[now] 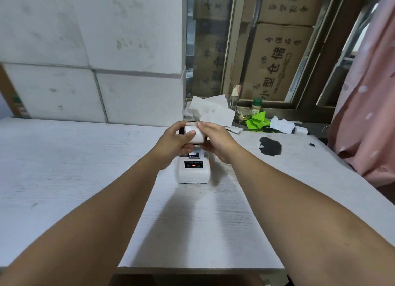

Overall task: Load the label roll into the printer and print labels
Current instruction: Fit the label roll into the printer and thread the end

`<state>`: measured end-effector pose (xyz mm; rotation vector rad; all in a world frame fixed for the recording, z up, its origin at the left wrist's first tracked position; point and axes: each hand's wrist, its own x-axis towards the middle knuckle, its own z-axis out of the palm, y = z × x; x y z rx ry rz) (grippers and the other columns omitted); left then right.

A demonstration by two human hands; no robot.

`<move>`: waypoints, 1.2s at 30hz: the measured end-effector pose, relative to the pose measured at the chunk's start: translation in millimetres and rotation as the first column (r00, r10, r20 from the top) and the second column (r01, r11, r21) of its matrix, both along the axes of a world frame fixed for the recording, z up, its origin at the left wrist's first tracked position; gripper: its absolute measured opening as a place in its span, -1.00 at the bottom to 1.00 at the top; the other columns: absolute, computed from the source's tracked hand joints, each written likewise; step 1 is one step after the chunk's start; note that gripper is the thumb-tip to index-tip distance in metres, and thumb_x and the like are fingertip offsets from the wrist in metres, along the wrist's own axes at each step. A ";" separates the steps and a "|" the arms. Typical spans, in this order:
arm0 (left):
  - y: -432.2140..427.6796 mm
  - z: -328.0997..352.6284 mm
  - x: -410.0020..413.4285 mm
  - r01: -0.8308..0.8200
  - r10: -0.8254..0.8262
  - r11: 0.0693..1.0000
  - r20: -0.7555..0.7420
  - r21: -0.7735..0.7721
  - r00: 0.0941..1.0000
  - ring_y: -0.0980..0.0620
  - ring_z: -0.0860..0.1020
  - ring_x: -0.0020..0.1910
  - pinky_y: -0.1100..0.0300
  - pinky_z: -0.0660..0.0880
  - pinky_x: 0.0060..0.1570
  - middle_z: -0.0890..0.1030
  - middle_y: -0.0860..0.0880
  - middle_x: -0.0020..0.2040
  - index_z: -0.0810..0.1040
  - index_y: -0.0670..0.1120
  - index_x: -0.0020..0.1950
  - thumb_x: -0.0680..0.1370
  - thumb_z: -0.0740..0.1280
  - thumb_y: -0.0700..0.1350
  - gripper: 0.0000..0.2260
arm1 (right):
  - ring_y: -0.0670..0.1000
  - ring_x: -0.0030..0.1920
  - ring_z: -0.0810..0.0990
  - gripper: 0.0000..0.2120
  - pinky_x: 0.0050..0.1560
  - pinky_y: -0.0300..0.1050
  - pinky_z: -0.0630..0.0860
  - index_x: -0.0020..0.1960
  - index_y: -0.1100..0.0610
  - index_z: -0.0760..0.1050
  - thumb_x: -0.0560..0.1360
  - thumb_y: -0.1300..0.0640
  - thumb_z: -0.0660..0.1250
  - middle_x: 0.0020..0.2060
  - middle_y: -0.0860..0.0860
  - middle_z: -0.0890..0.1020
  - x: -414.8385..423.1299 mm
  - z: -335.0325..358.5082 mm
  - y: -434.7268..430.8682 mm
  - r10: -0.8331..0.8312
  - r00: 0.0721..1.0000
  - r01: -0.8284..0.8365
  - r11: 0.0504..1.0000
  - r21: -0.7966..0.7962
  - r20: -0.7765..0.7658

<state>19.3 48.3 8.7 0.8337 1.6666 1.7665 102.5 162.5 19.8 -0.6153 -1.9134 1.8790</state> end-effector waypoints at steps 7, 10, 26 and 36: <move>7.7 -4.2 5.3 -0.121 0.120 0.992 -0.030 -0.029 0.992 0.00 0.52 -0.35 0.19 0.53 -0.24 0.55 -0.08 -0.19 0.52 -0.07 0.08 0.56 0.30 0.03 -0.79 | 0.09 -0.14 0.58 -0.82 0.06 -0.02 0.53 0.05 0.15 0.54 0.55 0.33 0.22 -0.15 0.09 0.59 1.1 3.4 0.0 0.046 0.993 -0.066 0.982 -0.176 -0.112; 9.3 -5.4 6.1 -0.134 0.131 0.989 -0.041 -0.067 0.990 0.01 0.52 -0.35 0.14 0.53 -0.18 0.54 -0.05 -0.19 0.51 -0.08 0.03 0.57 0.29 0.03 -0.81 | 0.15 -0.07 0.58 -0.86 0.17 0.13 0.53 0.02 0.16 0.53 0.57 0.30 0.22 -0.13 0.09 0.58 3.0 0.3 -1.0 0.060 0.996 -0.069 0.989 -0.131 -0.070; 6.3 -29.2 -4.7 -0.373 0.012 0.822 -0.642 -0.430 0.767 -0.09 0.33 0.28 0.20 0.26 0.25 0.45 -0.07 0.18 0.65 0.07 0.03 0.54 0.26 -0.03 -0.82 | 0.06 -0.08 0.58 -0.84 0.10 0.11 0.60 0.02 -0.03 0.58 0.45 0.13 0.40 -0.13 -0.04 0.54 -3.5 -16.2 8.2 -0.234 0.972 0.223 0.946 0.235 0.019; 5.9 -27.5 18.2 -0.389 -0.392 0.756 -0.840 -0.526 0.375 0.00 0.34 0.17 0.12 0.33 -0.11 0.57 -0.01 0.04 0.60 -0.08 -0.04 0.62 0.02 0.15 -0.55 | -0.11 -0.26 0.50 -0.77 0.02 -0.04 0.57 0.13 0.05 0.56 0.48 0.14 0.38 -0.24 -0.10 0.48 -3.0 -18.6 11.6 -0.261 0.965 0.230 0.907 0.353 0.041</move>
